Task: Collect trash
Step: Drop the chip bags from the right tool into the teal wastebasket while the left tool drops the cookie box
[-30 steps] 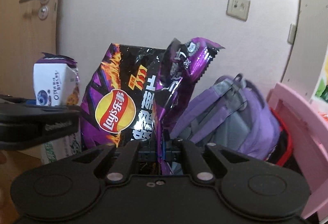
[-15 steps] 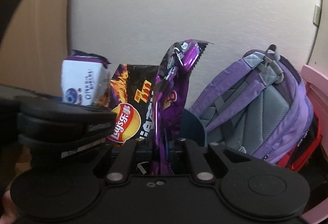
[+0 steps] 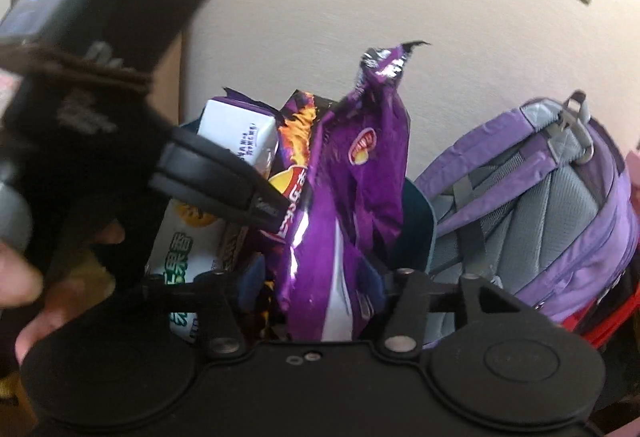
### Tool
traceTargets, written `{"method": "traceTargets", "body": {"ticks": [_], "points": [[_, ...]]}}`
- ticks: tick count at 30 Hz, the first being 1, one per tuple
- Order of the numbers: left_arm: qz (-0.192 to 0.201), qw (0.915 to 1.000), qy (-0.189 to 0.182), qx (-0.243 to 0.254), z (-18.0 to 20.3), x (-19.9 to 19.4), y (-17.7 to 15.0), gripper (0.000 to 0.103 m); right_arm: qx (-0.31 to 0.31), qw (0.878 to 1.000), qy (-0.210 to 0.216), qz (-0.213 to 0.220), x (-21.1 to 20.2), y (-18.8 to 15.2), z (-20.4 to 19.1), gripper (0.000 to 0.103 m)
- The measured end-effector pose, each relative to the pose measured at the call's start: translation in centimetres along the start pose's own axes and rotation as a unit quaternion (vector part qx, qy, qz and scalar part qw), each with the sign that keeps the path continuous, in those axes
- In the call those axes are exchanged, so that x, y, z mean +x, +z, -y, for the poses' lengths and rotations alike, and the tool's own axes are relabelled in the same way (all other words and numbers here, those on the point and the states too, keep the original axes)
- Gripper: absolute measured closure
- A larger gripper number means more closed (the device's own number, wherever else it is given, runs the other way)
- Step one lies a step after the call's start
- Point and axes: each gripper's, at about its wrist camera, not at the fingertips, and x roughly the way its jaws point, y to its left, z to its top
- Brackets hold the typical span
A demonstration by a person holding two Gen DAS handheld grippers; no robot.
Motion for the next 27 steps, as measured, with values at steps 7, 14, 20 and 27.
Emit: {"method": "traceTargets", "body": {"ticks": [7, 14, 20, 27], "points": [[0.013, 0.9999, -0.002, 0.001, 0.5, -1.1, -1.0, 0.028, -0.009, 1.0, -0.006, 0.007, -2.0, -0.6, -0.1, 0.024], [0.033, 0.9994, -0.006, 0.008, 0.8, -4.1, -1.2, 0.028, 0.02, 1.0, -0.003, 0.02, -4.4, -0.7, 1.4, 0.021], [0.054, 0.9983, -0.018, 0.017, 0.5, -8.1, -2.7, 0.028, 0.042, 0.998, 0.002, 0.036, -7.0, -1.0, 3.3, 0.019], [0.076, 0.9966, -0.021, 0.025, 0.0, -13.1, -5.4, 0.023, 0.053, 0.997, 0.007, 0.052, -12.0, -2.3, 3.0, 0.018]]}}
